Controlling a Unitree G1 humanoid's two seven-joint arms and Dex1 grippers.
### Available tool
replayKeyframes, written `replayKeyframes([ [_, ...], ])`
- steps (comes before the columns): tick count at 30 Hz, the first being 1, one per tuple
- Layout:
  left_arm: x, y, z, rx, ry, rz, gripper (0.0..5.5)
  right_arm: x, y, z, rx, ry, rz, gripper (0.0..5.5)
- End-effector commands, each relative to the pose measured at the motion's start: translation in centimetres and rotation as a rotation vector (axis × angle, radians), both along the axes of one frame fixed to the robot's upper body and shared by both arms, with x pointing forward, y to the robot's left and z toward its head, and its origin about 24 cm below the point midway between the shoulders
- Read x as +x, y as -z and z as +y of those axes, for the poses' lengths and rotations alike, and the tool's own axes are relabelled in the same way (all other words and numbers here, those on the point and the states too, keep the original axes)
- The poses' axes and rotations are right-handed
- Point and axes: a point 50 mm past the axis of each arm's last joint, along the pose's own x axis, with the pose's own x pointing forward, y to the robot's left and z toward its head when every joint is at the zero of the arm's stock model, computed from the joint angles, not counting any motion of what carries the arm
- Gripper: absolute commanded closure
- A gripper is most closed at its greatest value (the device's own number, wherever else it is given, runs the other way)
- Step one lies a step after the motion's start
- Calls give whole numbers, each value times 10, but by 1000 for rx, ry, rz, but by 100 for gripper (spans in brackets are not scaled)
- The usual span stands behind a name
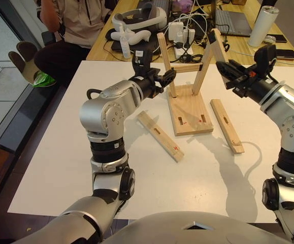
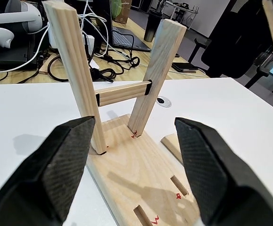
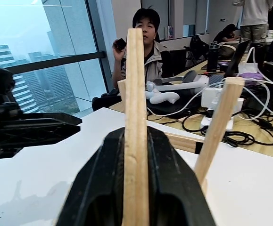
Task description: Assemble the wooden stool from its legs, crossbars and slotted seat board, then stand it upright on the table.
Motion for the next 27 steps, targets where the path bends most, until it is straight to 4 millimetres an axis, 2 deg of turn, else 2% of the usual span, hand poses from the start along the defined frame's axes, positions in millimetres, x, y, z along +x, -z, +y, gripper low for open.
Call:
replayKeyframes([
  [1,-10,-23,-8,-128,129,-91,234,-6,0,14,65,-99,22,512],
  [13,-25,-40,-7,-322,303,-185,234,-16,-10,21,358,-251,83,512],
  [21,-28,-53,1,-402,370,-222,234,-17,-11,23,424,-289,109,512],
  [27,-33,-56,-1,-415,418,-229,234,-18,-10,26,431,-324,120,512],
])
